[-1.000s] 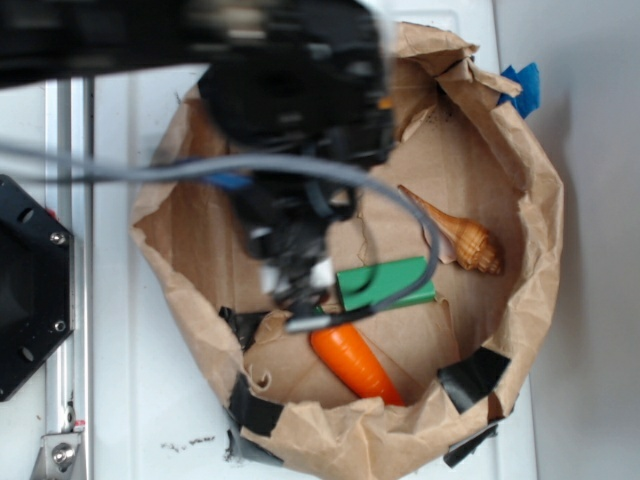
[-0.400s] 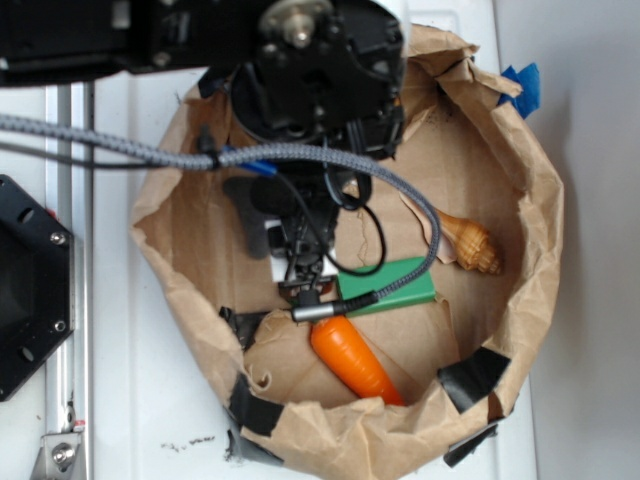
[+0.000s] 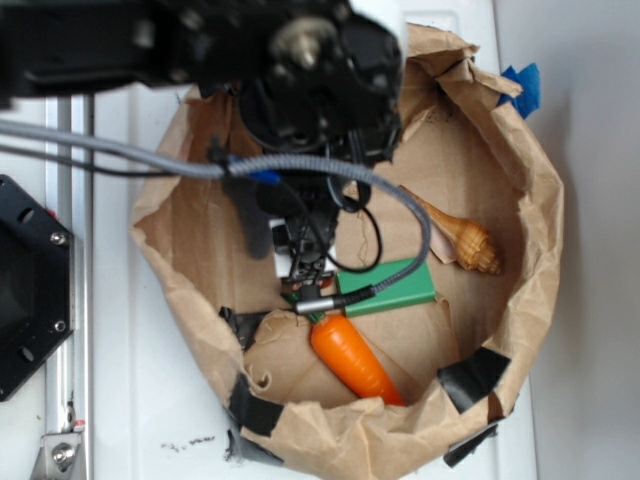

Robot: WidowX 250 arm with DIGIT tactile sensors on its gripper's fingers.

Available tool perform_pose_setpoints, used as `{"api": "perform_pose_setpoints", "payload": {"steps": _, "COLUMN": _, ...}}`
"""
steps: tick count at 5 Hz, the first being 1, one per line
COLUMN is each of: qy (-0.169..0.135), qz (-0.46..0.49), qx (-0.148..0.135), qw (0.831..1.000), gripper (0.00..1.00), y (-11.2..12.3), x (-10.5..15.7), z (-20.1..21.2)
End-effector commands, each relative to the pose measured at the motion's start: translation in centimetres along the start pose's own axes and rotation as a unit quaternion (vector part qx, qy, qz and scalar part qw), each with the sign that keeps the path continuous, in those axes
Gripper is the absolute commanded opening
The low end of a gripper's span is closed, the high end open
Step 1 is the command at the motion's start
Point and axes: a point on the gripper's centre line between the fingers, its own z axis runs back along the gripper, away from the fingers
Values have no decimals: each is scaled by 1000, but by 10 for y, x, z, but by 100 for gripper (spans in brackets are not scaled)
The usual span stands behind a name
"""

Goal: Grab the gray animal.

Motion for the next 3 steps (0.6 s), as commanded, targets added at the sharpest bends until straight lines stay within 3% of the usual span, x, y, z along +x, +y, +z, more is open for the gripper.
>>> {"api": "perform_pose_setpoints", "payload": {"steps": 1, "qy": 3, "qz": -12, "qx": 23, "qw": 1000, "gripper": 100, "y": -4, "x": -8, "z": -24}}
{"api": "perform_pose_setpoints", "payload": {"steps": 3, "qy": 8, "qz": -13, "qx": 30, "qw": 999, "gripper": 100, "y": 9, "x": -20, "z": -32}}
